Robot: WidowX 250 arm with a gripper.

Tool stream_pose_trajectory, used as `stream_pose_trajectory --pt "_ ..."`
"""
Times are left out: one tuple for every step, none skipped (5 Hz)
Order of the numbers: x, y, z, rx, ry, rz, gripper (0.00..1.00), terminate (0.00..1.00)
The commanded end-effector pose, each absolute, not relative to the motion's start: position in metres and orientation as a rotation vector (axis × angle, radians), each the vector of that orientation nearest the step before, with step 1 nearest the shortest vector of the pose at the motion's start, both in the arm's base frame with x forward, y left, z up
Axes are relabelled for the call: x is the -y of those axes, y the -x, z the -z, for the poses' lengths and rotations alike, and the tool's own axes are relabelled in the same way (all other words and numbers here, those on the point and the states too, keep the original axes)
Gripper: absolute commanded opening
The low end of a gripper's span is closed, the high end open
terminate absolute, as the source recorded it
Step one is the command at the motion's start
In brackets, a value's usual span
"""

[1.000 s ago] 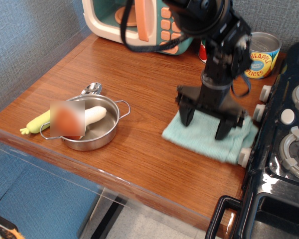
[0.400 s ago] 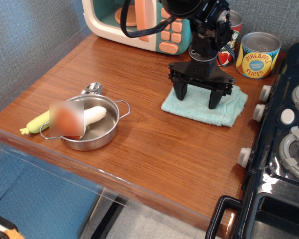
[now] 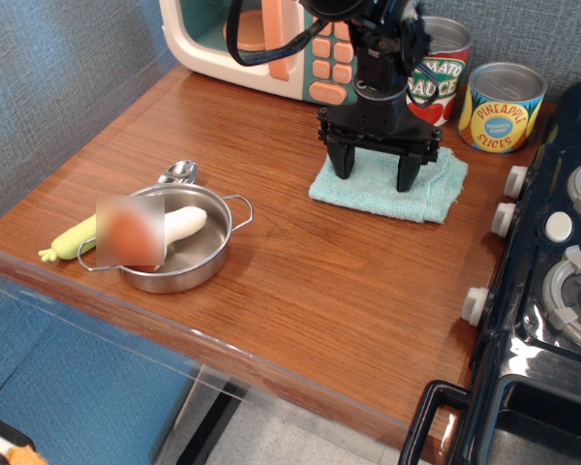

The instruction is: Move the blue cloth near the table's edge towards the metal cans.

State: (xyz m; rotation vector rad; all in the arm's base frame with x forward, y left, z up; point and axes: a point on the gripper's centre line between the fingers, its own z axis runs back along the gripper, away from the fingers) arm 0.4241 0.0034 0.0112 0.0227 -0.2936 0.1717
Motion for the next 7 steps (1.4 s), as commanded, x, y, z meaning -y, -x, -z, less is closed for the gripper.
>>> stream_pose_trajectory --pt "-0.027 -0.439 -0.079 0.385 0.072 -0.204 1.0 0.0" --pt "-0.029 -0.434 -0.113 0.357 0.106 -0.198 1.0 0.0" --pt "-0.027 -0.429 -0.141 0.332 0.109 -0.165 1.0 0.0" --pt "-0.027 -0.418 -0.15 0.307 0.138 -0.135 1.0 0.0" --pt "-0.027 -0.418 -0.15 0.307 0.138 -0.135 1.0 0.0" --pt "-0.027 -0.418 -0.15 0.307 0.138 -0.135 1.0 0.0" --pt "-0.027 -0.418 -0.15 0.307 0.138 -0.135 1.0 1.0"
